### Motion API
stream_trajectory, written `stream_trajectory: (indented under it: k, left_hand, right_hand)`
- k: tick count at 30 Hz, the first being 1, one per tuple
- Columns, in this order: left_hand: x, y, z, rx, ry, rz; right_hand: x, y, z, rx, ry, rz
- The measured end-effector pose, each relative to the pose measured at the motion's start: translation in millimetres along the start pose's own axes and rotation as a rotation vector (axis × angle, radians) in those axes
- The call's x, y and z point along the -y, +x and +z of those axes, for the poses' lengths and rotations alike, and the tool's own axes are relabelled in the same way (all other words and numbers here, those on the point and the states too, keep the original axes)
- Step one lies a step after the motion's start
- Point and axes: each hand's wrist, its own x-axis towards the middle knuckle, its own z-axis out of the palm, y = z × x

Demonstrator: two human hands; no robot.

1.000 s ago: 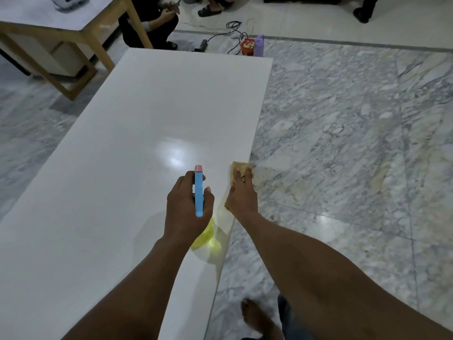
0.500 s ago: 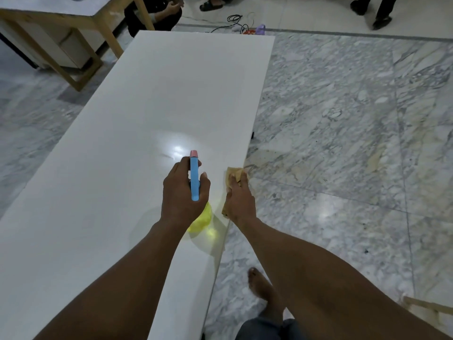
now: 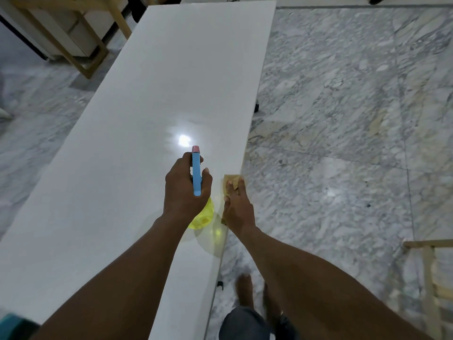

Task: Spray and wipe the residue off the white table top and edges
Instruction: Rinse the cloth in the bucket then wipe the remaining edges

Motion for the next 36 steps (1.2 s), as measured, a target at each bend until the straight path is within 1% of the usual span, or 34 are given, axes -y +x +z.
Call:
stream_trajectory:
  k: [5,8,11,13,20,26,29,32,33,35,36]
  left_hand:
    - [20.3,-50.1,-27.1,0.003,0.006,0.018]
    - [36.6,-78.0,-46.8,-0.019,0.008,0.056]
    - [55.8,-104.4,-61.9,-0.036,0.017,0.111]
    - [70.5,-132.3,-75.8,-0.018,-0.005,0.151]
    - [118.4,-229.2,-124.3,0.074,-0.041,0.171]
    - [154.7,-301.4,-159.1,0.109,-0.026,0.159]
    - [157.3,-319.4,-169.5,0.112,-0.027,0.184]
    - [155.6,-335.2,-176.0,0.136,-0.035,0.187]
    - [155.0,-338.1,-176.5,0.142,-0.037,0.185]
    - [151.9,-346.1,-182.2,0.147,-0.047,0.180]
    - [150.2,-347.8,-183.5,0.152,-0.048,0.173]
  right_hand:
    - [3.4,-54.5,27.7,-0.003,-0.002,0.027]
    - [7.7,-86.8,46.2,-0.049,-0.011,0.008]
    - [11.8,-118.3,62.7,-0.077,-0.010,0.030]
    - [15.6,-147.9,78.4,-0.099,0.007,0.054]
    - [19.4,-246.9,136.5,-0.205,0.032,0.123]
    - [18.3,-331.3,189.7,-0.242,0.070,0.107]
    - [14.4,-362.3,203.6,-0.269,0.158,0.093]
    - [8.0,-388.6,207.2,-0.265,0.221,0.170]
    - [8.1,-396.6,208.0,-0.248,0.210,0.187]
    - [4.3,-410.9,208.9,-0.237,0.141,0.159]
    - [-0.2,-413.0,209.2,-0.193,0.097,0.145]
